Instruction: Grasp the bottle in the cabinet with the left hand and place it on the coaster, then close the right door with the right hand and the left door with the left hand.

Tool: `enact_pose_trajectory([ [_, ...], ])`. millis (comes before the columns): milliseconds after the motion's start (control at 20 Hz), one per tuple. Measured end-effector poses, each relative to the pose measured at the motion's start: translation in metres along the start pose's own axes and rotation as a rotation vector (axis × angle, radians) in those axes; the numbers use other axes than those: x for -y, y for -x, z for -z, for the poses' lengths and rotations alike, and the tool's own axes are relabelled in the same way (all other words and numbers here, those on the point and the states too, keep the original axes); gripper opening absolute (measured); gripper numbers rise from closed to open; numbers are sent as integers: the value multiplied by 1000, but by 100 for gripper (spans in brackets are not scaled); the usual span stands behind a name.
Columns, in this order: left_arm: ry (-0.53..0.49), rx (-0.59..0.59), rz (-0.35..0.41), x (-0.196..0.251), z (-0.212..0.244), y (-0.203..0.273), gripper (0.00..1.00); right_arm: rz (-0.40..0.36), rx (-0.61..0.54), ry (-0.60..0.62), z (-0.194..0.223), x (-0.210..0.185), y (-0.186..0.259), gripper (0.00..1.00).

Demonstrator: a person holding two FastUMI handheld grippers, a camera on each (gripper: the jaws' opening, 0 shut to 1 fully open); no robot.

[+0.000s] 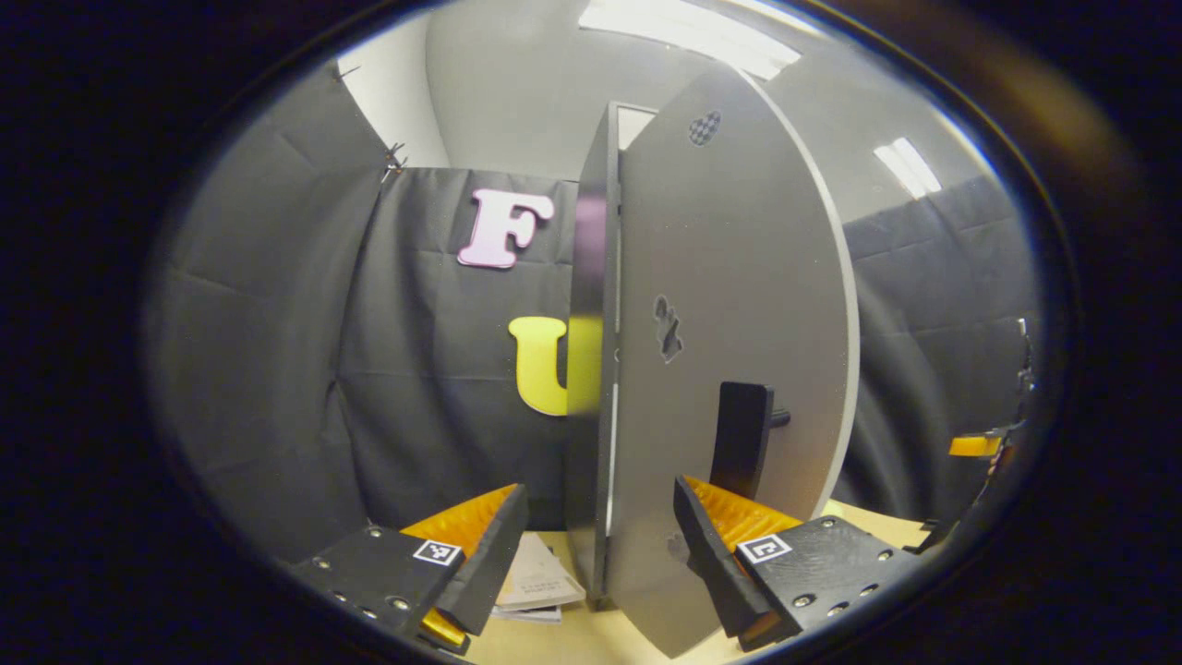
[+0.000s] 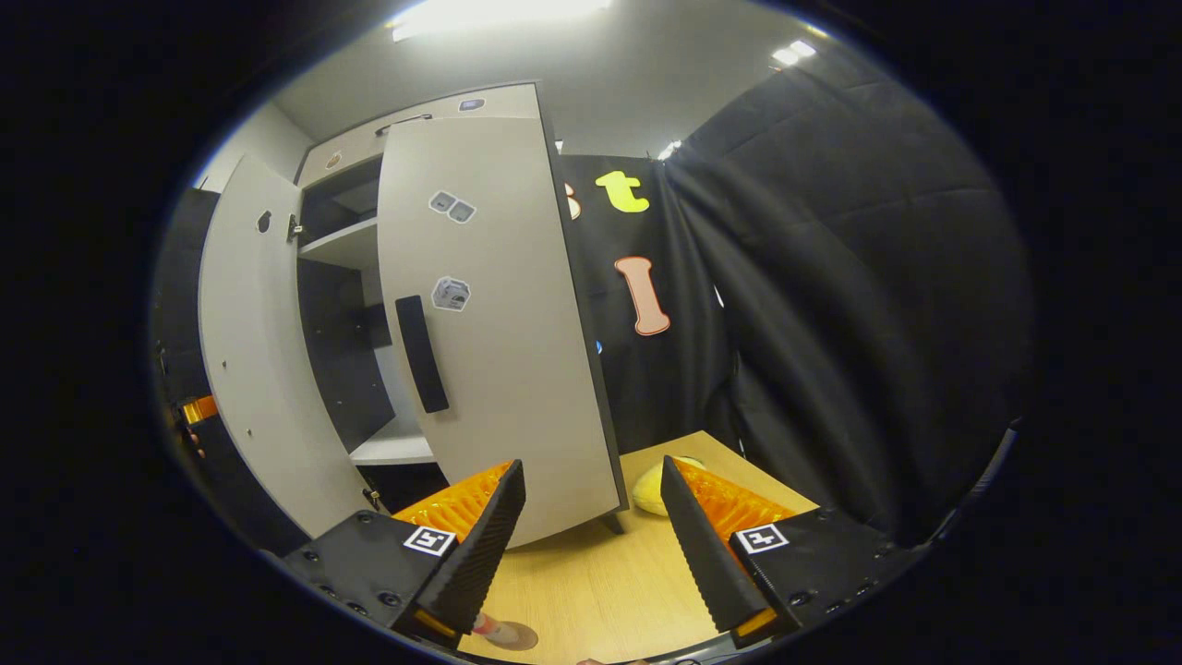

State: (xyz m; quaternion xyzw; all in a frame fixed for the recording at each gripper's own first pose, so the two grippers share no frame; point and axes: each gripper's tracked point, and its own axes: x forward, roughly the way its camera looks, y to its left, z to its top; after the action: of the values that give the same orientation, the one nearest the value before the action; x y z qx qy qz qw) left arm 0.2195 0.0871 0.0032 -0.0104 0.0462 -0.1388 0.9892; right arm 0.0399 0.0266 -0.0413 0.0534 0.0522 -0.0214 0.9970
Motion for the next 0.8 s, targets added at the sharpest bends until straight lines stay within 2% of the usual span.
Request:
enact_pose_trajectory([
  [50,3,1,9,8,1,-5,99,-5,1,4,-2,0,-3,94],
  [100,0,2,15,15,1,-5,99,-11,2,5,-3,-1,-6,91],
  [150,-8,8,15,21,-1,-6,99,-15,2,5,-5,-1,-8,94],
  [250,-10,20,9,29,-2,-7,99,-24,-1,3,-7,-3,-14,91],
  [300,1,19,5,32,-1,-8,99,-31,-5,5,-6,-4,-17,94],
  [350,16,16,0,35,1,-11,92,-38,-9,10,-5,-6,-20,91],
  [400,32,13,-5,38,3,-13,99,-45,-13,19,-6,-6,-22,91],
  [450,45,8,-9,42,3,-13,99,-50,-16,28,-5,-6,-25,94],
  [500,51,4,-13,46,5,-16,93,-55,-18,35,-6,-6,-28,94],
  [550,51,0,-16,52,5,-18,93,-62,-20,37,-6,-5,-32,91],
  [600,47,-2,-19,59,5,-20,93,-68,-24,37,-4,-3,-35,94],
  [650,43,-6,-21,67,5,-25,93,-75,-32,35,-3,-1,-40,91],
  [800,61,-10,-5,102,7,-52,94,-88,-56,20,-3,9,-55,91],
])
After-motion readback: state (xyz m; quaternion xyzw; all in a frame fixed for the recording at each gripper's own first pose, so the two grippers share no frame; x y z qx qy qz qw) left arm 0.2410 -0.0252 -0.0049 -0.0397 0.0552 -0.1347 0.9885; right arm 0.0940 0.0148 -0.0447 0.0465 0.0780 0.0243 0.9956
